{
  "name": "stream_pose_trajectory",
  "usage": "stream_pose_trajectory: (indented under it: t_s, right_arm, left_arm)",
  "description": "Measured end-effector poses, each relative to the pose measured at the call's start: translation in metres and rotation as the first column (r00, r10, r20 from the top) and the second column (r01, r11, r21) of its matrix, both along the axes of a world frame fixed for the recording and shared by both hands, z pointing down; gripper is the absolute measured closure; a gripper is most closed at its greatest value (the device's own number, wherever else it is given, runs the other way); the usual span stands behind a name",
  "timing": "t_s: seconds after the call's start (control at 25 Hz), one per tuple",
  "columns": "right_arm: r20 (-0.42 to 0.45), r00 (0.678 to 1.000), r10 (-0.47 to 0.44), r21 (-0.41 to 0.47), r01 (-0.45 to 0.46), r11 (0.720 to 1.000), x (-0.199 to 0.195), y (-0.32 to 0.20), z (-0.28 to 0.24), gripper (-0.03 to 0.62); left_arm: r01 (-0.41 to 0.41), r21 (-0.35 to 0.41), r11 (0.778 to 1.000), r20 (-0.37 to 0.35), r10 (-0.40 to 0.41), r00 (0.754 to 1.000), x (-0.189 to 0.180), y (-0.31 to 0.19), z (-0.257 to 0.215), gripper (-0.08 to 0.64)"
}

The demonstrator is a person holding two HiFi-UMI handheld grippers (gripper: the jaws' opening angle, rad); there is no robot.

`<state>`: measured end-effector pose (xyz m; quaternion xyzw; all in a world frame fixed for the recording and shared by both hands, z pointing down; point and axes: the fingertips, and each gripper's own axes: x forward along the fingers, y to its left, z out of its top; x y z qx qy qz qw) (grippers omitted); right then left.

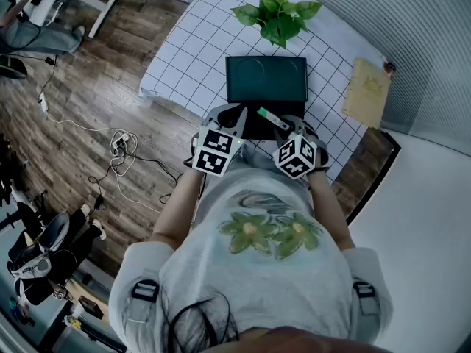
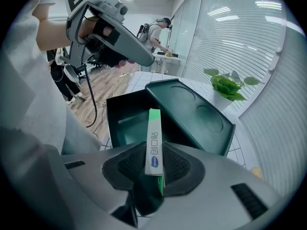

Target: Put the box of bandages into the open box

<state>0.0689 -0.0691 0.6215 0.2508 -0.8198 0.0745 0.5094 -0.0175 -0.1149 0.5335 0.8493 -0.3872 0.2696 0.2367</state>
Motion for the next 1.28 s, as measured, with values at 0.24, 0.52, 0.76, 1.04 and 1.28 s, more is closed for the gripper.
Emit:
stream_pose_trajectory:
  t_s: [0.24,0.52,0.76,1.04,1.28]
  right_arm:
    - [-0.004,1.0,-0.003,-0.002,0.003,1.0,0.002,0.001,0.004,0.497]
    - [0.003,1.0,-0.004,-0.007,0.004,1.0,0.001,0.001,0.005,0.495]
    - [0.02,1.0,0.006,-0.005,-0.006,1.0,0.001,0.0,0.005,0.471]
    - [0.109,0.992,0.061,0.025,-0.064,0.998,-0.002,-0.005,-0.015,0.456]
    - [0.226,0.966,0.128,0.055,-0.144,0.988,-0.002,-0.012,-0.043,0.462]
  left_arm:
    - [-0.003,0.0,1.0,0.005,0.003,1.0,0.001,0.001,0.001,0.552]
    - [-0.005,0.0,1.0,0.008,0.005,1.0,0.003,0.002,0.0,0.552]
    - [-0.008,0.0,1.0,0.01,0.008,1.0,0.005,0.003,0.001,0.552]
    - [-0.019,0.013,1.0,0.017,0.019,1.0,0.009,0.006,-0.003,0.552]
    - [-0.031,0.041,0.999,0.022,0.03,0.999,0.012,0.009,-0.013,0.552]
